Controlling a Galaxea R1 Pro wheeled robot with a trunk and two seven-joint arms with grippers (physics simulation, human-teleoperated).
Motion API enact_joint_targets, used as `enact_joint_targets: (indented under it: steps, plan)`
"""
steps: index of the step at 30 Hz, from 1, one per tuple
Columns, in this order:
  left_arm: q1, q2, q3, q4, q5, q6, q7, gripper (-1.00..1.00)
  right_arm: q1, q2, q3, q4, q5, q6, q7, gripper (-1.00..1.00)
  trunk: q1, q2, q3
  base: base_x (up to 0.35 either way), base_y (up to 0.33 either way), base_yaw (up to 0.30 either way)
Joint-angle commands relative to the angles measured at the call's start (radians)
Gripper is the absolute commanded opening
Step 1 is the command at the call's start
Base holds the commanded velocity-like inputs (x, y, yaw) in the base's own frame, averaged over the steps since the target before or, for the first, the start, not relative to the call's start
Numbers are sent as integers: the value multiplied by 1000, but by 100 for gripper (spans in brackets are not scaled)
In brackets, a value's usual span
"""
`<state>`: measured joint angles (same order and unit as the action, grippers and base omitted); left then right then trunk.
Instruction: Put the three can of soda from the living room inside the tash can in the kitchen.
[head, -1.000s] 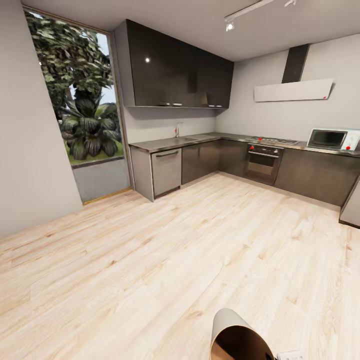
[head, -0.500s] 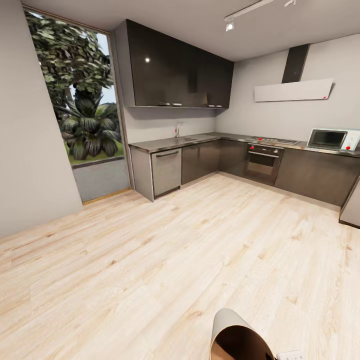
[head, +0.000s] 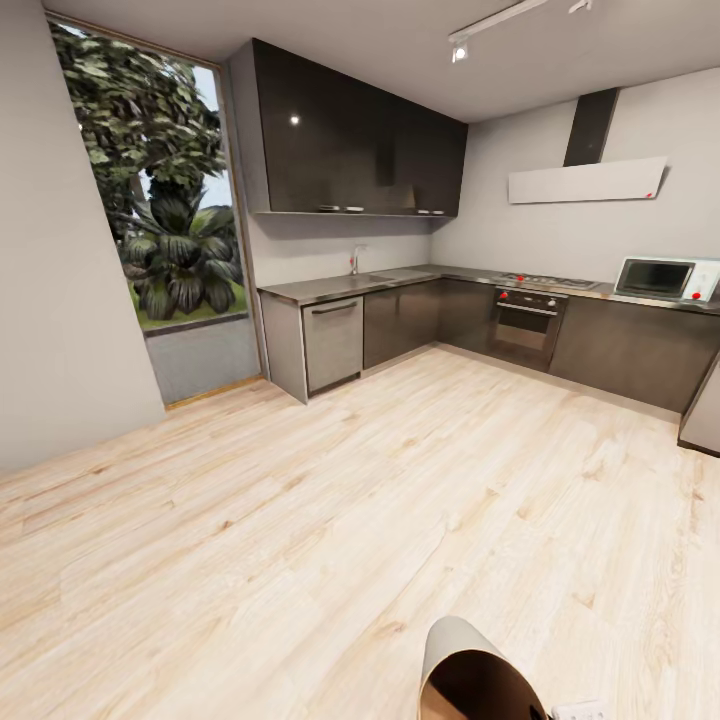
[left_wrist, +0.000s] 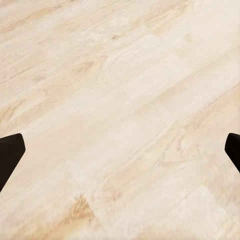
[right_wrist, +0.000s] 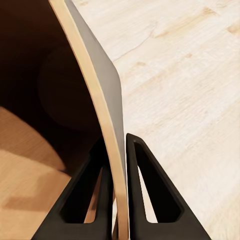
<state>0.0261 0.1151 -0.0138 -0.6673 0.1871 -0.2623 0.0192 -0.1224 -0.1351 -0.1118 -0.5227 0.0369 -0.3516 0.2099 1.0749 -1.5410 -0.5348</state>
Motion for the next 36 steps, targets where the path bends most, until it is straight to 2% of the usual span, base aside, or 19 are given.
enact_joint_targets:
  steps: [1,9,24,36]
  plan:
    - [0,0,0,0,0,0,0,100,0,0,-1,-2,-5,0,10,-100,0,0,0,0,-7,0]
    - [0,0,0,0,0,0,0,100,0,0,-1,-2,-5,0,9,-100,0,0,0,-41,-121,0]
    - [0,-1,0,0,1,1,1,100,0,0,-1,-2,-5,0,9,-100,0,0,0,-205,-157,0]
    - [1,-2,0,-1,1,-1,1,100,0,0,-1,-2,-5,0,9,-100,0,0,0,-27,-57,5]
